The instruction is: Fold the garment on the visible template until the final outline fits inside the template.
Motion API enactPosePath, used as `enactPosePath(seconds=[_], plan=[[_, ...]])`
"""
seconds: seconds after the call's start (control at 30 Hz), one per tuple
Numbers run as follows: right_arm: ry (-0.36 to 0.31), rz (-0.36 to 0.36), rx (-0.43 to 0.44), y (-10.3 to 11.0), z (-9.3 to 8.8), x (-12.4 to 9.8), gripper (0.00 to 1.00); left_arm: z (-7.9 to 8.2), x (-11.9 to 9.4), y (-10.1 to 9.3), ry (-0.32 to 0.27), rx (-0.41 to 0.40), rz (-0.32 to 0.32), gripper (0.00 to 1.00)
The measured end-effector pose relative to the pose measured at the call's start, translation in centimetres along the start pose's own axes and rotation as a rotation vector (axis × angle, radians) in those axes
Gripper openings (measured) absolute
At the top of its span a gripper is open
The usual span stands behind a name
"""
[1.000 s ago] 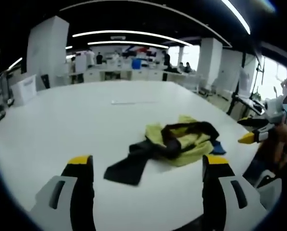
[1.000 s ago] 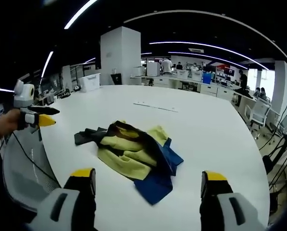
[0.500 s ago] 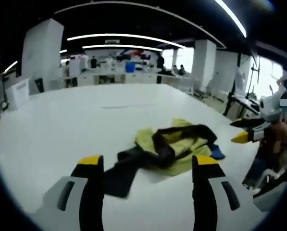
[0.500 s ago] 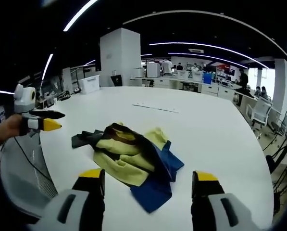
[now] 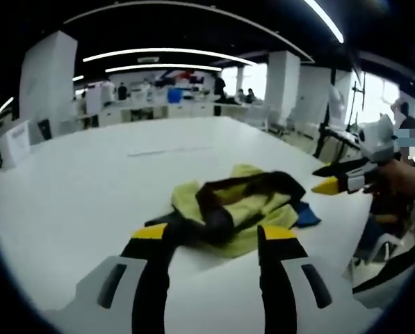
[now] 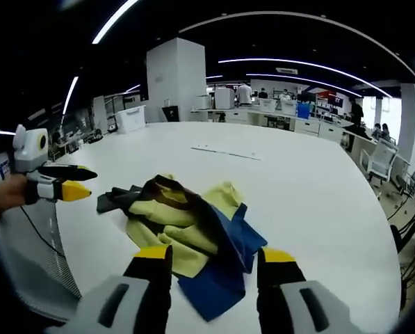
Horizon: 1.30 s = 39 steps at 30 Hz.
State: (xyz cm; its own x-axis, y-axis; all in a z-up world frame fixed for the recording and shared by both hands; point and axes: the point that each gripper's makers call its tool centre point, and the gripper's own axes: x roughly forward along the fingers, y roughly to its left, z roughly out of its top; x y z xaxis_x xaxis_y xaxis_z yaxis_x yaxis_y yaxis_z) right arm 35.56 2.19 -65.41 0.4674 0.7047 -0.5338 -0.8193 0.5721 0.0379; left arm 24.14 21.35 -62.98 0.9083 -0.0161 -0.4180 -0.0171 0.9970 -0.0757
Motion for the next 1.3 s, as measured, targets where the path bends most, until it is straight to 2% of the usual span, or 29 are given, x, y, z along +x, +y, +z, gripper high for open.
enactPosePath(seconds=[0.13,0.27,0.53,0.6,0.87,1.1,1.2,1.3], plan=[[0.006,-0.007,-0.019,-0.3,-0.3,0.9,0.36,-0.1,0.9,-0.5,-0.004,0.016,-0.001,0.38],[0.014,-0.008,-0.018,-0.4,-0.5,1.5,0.33,-0.2,1.8,-1.8,-0.015,0.034,-0.040,0.31],[0.032,0.020,-0.064,-0.3,-0.7,2.3,0.30,-1.1,3.3,-3.0,0.018,0.059,-0.075,0.24],[0.032,0.021,-0.063,-0.5,-0.7,2.5,0.29,-1.7,3.7,-3.3,0.042,0.070,-0.085,0.21],[0.040,0.025,-0.062,-0.5,-0.8,3.3,0.26,-2.7,4.9,-3.2,0.075,0.088,-0.078,0.12],[0.040,0.018,-0.064,-0.6,-0.8,3.9,0.22,-3.4,5.8,-3.0,0.100,0.119,-0.072,0.11],[0.046,0.010,-0.086,-0.8,-0.9,4.1,0.17,-3.9,6.2,-3.0,0.127,0.133,-0.072,0.09],[0.046,0.009,-0.092,-0.9,-0.9,4.1,0.13,-4.3,6.4,-2.5,0.149,0.164,-0.045,0.03]])
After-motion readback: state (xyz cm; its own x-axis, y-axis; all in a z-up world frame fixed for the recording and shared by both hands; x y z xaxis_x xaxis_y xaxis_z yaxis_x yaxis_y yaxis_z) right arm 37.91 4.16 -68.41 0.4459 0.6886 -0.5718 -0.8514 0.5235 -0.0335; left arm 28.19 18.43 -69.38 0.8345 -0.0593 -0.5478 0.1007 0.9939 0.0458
